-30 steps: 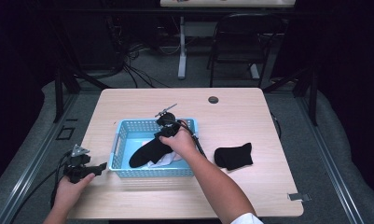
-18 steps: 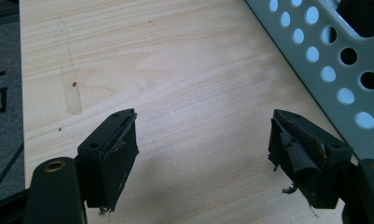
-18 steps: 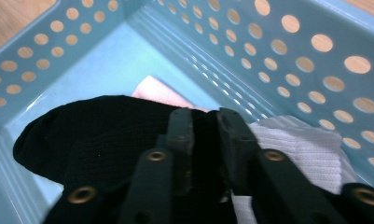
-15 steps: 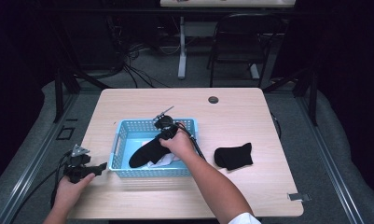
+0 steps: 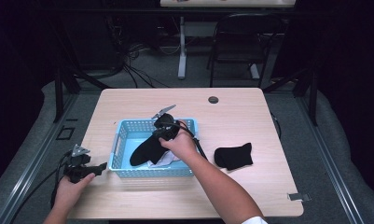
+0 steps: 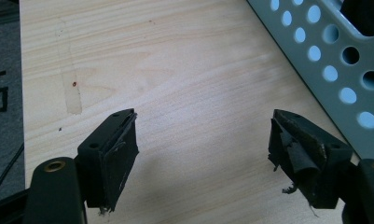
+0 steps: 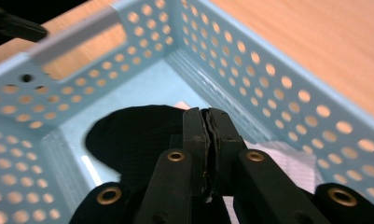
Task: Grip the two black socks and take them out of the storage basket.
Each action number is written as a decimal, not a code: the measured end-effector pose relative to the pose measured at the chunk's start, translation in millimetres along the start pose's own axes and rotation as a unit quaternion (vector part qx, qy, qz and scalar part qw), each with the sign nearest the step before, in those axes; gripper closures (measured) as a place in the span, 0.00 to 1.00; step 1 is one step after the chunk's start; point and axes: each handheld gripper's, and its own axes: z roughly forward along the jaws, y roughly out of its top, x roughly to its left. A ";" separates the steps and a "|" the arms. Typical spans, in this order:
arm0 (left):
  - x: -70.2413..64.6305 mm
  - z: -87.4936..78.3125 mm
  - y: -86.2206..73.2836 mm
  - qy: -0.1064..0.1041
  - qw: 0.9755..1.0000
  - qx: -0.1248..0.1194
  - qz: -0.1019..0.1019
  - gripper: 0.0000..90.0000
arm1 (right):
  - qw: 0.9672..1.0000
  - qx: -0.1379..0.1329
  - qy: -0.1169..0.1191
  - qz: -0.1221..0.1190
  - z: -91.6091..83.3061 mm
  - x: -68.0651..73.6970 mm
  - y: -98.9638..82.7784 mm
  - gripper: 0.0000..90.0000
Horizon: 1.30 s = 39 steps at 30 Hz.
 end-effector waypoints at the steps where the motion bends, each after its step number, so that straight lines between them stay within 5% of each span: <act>1: -0.1 -0.1 0.0 0.000 1.000 -0.001 0.000 0.26 | 1.000 -0.004 -0.001 -0.011 -5.7 3.3 2.0 0.96; 13: 0.0 -0.1 0.0 0.001 1.000 -0.001 0.000 0.26 | 0.993 -0.069 -0.010 -0.093 -69.3 35.1 27.8 0.96; 28: -0.2 0.0 0.0 0.002 1.000 -0.001 0.000 0.26 | 0.992 -0.082 -0.010 -0.097 -107.3 32.4 29.5 0.97; 39: -0.1 0.2 0.0 0.002 1.000 0.001 -0.001 0.26 | 0.989 -0.102 -0.013 -0.106 -156.4 33.1 22.6 0.97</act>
